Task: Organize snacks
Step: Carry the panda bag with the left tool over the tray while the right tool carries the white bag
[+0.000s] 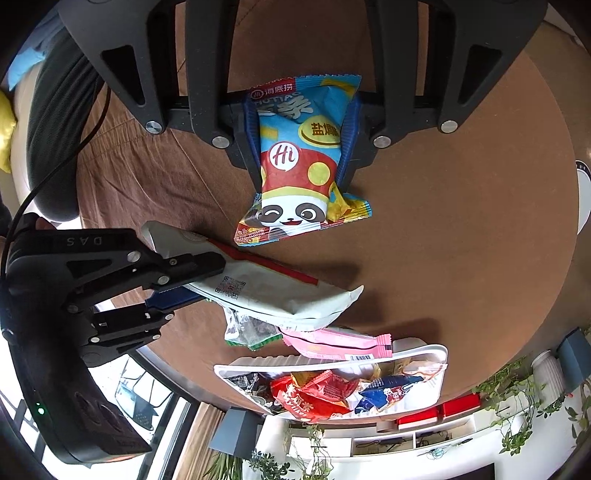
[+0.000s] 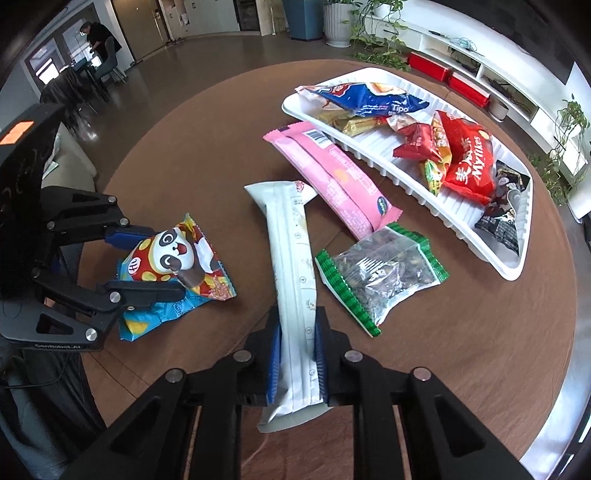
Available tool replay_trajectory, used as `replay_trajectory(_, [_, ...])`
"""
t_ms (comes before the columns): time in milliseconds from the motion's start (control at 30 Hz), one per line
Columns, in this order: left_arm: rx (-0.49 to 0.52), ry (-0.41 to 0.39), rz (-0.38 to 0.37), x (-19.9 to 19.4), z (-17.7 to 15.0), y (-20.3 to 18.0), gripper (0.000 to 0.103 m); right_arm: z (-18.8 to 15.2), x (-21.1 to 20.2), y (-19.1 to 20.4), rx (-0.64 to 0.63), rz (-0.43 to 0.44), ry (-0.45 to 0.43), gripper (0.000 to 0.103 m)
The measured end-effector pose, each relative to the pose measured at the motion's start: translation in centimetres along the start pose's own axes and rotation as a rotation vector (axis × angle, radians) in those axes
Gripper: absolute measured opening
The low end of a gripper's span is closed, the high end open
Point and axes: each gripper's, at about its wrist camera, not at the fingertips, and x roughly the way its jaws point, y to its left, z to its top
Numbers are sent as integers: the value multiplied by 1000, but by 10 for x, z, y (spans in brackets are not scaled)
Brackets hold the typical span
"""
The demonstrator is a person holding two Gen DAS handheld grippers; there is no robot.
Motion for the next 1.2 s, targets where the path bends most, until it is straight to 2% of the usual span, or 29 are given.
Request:
replay_trajectory(67, [11,9,10,1,1,-2,36,2,7,4,-9,-17,19,22])
replay_trajectory(200, [24,31,10,7,2,-4,38,7,21,6,2,-20,52,23])
replay_trajectory(300, [36,41,9,10,1,-5,40,9,22,5,15,-12,48,26])
replay_trajectory(433, [38,29,7,10,0,-6,37,7,21,9,11,-8,48,18])
replay_trajectory(867, [-22,-15,-30,-1,-5,7,33,-14,-3,19,79,17,-73,16])
replay_trajectory(1200, [-79,-95,-55,-30,3,17,33,-38,-38,13,224,97,-202,16])
